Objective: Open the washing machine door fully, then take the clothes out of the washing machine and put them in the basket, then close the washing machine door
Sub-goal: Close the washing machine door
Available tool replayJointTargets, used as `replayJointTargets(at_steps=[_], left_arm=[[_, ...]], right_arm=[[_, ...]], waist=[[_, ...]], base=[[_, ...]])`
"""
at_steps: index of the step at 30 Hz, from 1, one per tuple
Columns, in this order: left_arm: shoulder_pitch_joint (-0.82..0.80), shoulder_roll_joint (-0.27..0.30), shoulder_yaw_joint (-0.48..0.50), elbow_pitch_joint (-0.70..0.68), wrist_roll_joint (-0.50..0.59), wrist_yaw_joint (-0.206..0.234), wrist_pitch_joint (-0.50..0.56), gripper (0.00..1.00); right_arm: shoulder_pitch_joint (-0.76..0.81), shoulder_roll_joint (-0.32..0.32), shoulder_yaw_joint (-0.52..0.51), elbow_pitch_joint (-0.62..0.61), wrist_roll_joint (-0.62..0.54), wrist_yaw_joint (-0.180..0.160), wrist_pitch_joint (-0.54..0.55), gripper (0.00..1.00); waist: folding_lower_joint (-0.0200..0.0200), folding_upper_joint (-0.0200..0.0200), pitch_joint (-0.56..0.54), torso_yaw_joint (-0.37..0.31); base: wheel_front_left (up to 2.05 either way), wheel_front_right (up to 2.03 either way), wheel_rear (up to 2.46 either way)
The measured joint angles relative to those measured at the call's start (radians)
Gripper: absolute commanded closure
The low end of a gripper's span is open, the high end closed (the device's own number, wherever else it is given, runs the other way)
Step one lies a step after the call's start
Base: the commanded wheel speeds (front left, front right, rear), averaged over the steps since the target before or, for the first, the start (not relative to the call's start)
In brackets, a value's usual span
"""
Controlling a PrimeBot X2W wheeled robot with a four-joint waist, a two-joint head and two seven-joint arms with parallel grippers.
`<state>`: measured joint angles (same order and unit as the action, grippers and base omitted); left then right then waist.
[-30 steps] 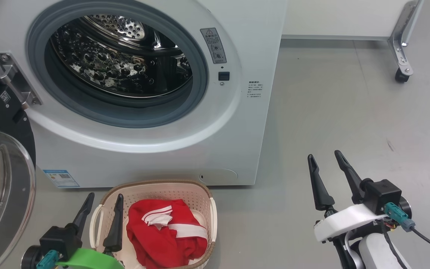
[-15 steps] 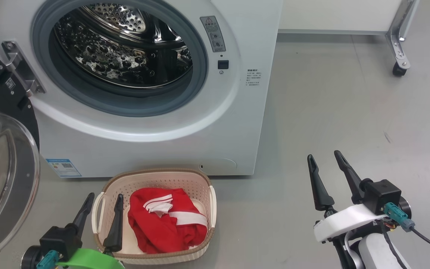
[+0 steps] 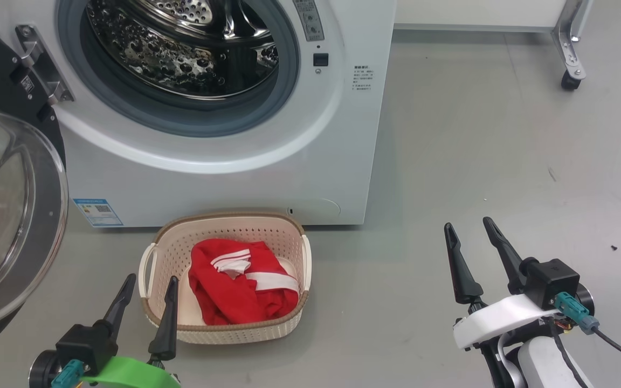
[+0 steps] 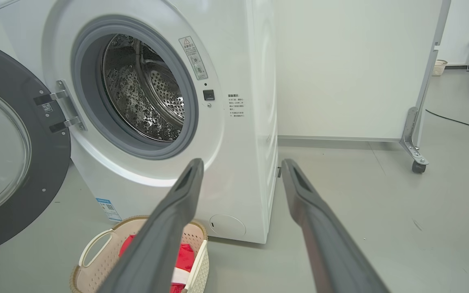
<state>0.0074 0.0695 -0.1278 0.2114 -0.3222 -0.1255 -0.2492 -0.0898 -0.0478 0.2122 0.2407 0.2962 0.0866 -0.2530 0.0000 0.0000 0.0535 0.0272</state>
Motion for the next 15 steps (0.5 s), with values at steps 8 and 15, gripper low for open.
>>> replayJointTargets(at_steps=[8, 15], left_arm=[[0.004, -0.009, -0.005, 0.009, -0.053, 0.0, 0.0, 0.0], [0.005, -0.013, -0.003, 0.006, -0.062, 0.0, 0.0, 0.0]], right_arm=[[0.0, 0.0, 0.0, 0.001, 0.0, 0.0, 0.0, 0.0], [0.0, 0.0, 0.0, 0.002, 0.0, 0.0, 0.0, 0.0]], waist=[[0.0, 0.0, 0.0, 0.0], [0.0, 0.0, -0.002, 0.0]], base=[[-0.9, 0.9, 0.0], [-0.66, 0.66, 0.0]])
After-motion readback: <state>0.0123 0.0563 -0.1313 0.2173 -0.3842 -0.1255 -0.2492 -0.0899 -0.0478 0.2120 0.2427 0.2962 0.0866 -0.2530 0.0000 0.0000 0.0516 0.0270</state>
